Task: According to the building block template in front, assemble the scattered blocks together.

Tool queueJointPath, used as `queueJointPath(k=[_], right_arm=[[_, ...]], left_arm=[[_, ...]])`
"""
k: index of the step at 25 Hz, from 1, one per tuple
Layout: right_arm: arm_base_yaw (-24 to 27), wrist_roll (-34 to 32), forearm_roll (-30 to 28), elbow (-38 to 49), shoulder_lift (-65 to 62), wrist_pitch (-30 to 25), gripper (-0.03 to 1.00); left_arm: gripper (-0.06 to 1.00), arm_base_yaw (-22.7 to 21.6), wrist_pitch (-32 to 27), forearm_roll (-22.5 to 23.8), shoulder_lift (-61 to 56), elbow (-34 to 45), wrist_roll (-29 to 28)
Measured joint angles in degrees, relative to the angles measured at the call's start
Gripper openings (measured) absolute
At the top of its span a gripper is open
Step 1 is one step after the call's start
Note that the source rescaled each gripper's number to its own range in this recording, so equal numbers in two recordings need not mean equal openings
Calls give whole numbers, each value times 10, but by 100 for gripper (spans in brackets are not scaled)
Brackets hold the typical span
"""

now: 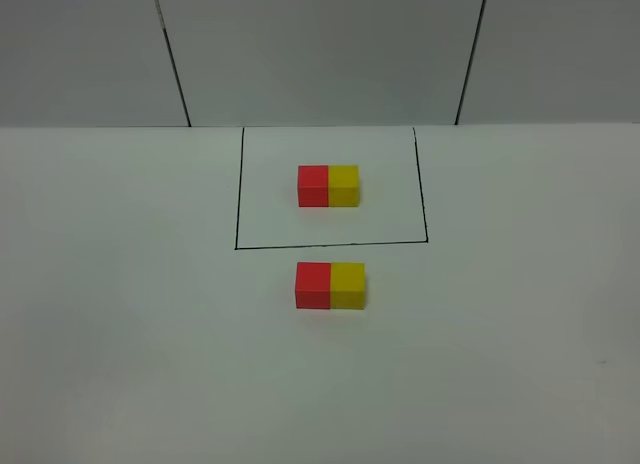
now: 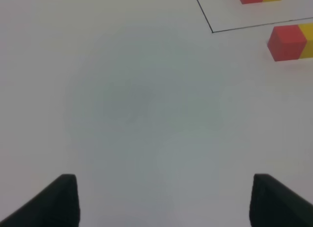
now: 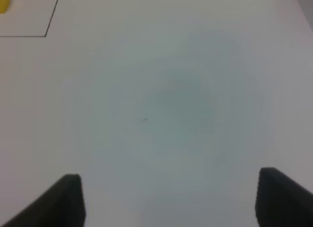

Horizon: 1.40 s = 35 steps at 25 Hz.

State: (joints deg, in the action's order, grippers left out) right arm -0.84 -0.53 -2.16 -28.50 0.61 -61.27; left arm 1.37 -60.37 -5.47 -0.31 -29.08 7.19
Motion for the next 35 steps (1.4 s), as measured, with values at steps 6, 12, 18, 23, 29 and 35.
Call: queueJointPath(k=[6,12,18,23,29,35], right_arm=[[0,5,0,0,0,0,39],[0,2,0,0,0,0,21],[0,2,0,0,0,0,5],[0,5,0,0,0,0,0],[0,5,0,0,0,0,0],[0,5,0,0,0,0,0]], left_arm=[[61,0,0,0,0,0,0],[61,0,0,0,0,0,0],[61,0,0,0,0,0,0],[61,0,0,0,0,0,0],[61,0,0,0,0,0,0],[61,0,0,0,0,0,0]])
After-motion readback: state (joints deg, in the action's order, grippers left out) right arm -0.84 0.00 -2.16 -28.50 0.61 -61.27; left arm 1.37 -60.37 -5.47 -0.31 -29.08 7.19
